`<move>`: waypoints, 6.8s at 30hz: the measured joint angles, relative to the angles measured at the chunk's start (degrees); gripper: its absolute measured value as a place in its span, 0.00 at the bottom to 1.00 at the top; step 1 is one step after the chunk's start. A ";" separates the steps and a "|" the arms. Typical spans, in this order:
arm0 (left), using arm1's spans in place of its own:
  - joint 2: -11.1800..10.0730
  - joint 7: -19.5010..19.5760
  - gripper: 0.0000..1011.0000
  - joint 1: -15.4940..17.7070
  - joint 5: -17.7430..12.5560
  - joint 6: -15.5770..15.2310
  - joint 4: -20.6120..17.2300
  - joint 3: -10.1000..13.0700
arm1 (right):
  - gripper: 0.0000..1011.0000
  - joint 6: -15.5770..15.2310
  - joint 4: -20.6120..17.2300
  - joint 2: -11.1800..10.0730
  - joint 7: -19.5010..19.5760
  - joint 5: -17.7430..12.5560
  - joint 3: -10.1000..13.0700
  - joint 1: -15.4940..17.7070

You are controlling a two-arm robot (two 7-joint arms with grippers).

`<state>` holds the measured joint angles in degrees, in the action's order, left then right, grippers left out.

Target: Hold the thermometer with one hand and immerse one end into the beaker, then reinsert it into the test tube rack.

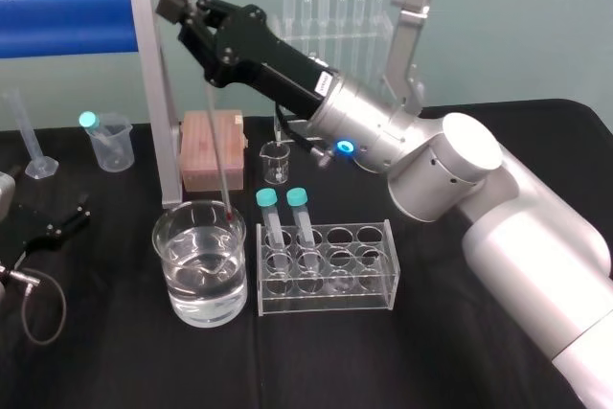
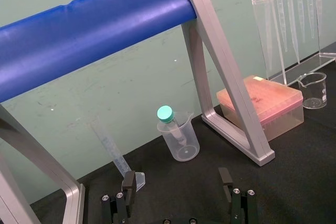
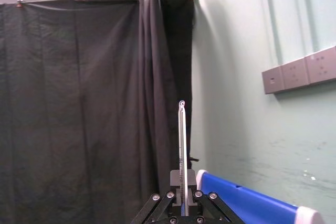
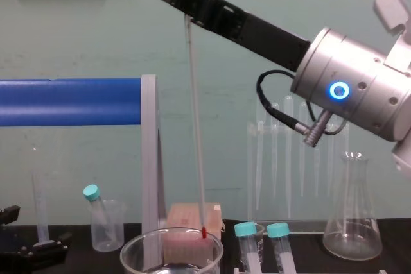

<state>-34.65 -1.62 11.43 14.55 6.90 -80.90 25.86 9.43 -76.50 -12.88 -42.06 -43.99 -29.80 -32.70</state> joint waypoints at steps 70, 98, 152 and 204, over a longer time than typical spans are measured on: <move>0.00 0.00 1.00 0.00 0.00 0.00 0.00 0.00 | 0.05 5.38 16.79 6.61 -7.33 3.46 -3.87 -2.25; 0.00 0.00 1.00 0.00 0.00 0.00 0.00 0.00 | 0.06 5.17 16.57 6.55 -7.29 3.40 -3.78 -2.14; 0.00 0.00 1.00 0.00 0.00 0.00 0.00 0.00 | 0.05 5.25 16.57 6.55 -7.30 3.41 -3.78 -2.16; 0.00 0.00 1.00 0.00 0.00 0.00 0.00 0.00 | 0.06 5.25 16.57 6.55 -7.29 3.41 -3.78 -2.16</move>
<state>-34.65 -1.62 11.43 14.55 6.91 -80.90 25.86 14.68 -59.94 -6.34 -49.35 -40.58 -33.57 -34.86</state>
